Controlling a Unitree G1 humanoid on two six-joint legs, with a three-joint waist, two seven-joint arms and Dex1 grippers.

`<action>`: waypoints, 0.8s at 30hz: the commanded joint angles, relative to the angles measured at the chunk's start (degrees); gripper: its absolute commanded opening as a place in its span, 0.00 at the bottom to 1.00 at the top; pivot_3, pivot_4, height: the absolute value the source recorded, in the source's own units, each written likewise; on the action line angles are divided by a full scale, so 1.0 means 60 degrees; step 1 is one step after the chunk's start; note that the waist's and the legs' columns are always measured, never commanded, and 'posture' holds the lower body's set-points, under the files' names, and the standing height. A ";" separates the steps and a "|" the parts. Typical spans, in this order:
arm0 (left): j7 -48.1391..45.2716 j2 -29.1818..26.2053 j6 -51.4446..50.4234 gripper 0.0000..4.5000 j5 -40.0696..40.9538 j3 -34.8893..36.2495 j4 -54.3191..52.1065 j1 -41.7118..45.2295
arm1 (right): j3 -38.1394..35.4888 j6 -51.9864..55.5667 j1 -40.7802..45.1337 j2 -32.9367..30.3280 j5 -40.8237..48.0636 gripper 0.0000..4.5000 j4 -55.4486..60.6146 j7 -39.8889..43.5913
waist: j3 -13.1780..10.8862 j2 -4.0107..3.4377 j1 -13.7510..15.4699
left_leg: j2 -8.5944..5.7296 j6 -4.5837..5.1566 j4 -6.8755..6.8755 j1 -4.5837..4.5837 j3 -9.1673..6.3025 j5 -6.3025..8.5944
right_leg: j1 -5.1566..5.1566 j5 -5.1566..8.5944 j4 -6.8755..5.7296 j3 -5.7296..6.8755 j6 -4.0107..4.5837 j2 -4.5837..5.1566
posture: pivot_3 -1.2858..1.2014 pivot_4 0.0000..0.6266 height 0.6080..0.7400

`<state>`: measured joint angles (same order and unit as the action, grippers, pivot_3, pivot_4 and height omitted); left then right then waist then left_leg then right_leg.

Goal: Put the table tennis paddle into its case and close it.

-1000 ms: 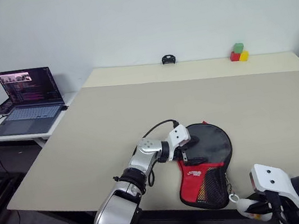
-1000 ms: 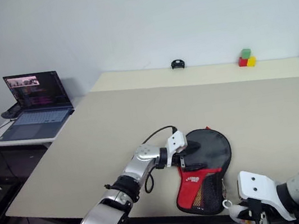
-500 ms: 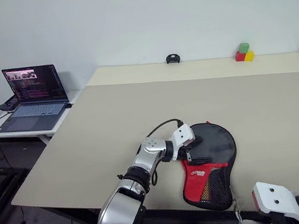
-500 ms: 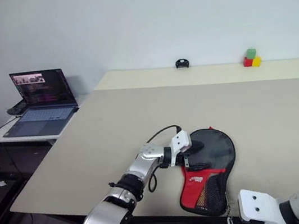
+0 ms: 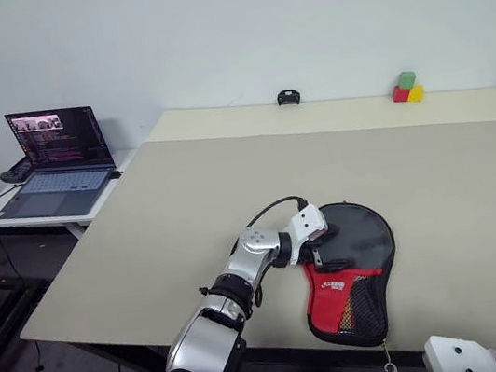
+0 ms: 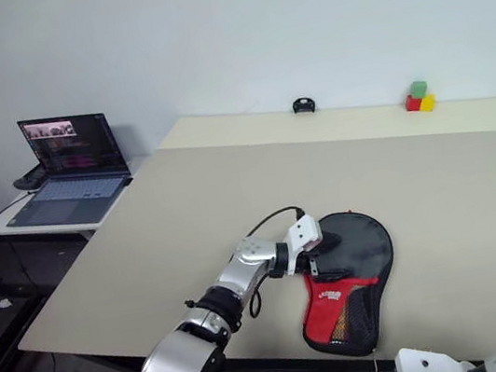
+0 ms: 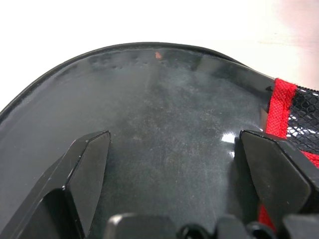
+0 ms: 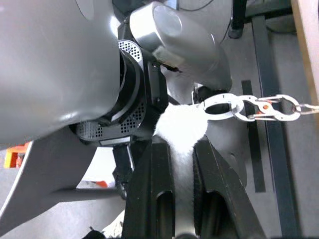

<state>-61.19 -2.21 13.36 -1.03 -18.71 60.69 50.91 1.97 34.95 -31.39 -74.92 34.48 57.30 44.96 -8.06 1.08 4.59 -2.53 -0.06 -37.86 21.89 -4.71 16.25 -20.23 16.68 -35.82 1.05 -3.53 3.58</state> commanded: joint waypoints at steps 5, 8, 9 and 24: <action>0.0928 0.0127 -0.0247 1.00 -0.0917 -0.0371 0.0945 -0.0280 | 0.2075 -0.0222 0.1044 -0.0046 0.0143 0.01 0.0450 -0.0702 | -0.0001 0.0000 0.0010 | -0.0004 0.0005 0.0000 0.0006 -0.0005 -0.0001 | 0.0002 0.0000 0.0010 0.0008 0.0000 0.0007 | 0.52 0.24 1.00; 0.0960 0.0147 -0.0249 1.00 -0.0904 -0.0356 0.0942 -0.0280 | 0.2659 0.0049 0.1460 0.0237 -0.0185 0.01 0.0450 -0.0931 | -0.0001 0.0002 0.0013 | -0.0004 0.0016 0.0001 0.0009 -0.0009 -0.0007 | 0.0003 -0.0001 0.0014 0.0012 -0.0001 0.0009 | 0.52 0.24 1.00; 0.0970 0.0154 -0.0251 1.00 -0.0902 -0.0352 0.0943 -0.0280 | 0.2809 0.0142 0.1579 0.0355 -0.0298 0.01 0.0450 -0.0985 | 0.0000 0.0000 0.0013 | -0.0005 0.0016 0.0000 0.0009 -0.0010 -0.0007 | 0.0003 -0.0001 0.0016 0.0014 -0.0001 0.0009 | 0.52 0.24 1.00; 0.1096 0.0210 -0.0226 1.00 -0.0866 -0.0316 0.0911 -0.0299 | 0.1853 0.1235 0.1542 0.0514 -0.0714 0.49 0.0446 -0.0740 | -0.0003 0.0000 0.0011 | -0.0007 0.0012 -0.0004 0.0010 -0.0010 -0.0005 | 0.0003 -0.0009 0.0017 0.0013 -0.0015 0.0010 | 0.52 0.24 1.00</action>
<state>-58.39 -1.07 13.37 -1.16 -18.54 61.45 51.30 16.14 42.00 -21.29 -70.63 27.56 57.24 38.99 -8.08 1.08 4.66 -2.57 0.01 -37.89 21.95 -4.77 16.22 -20.21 16.63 -35.73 1.13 -3.63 3.64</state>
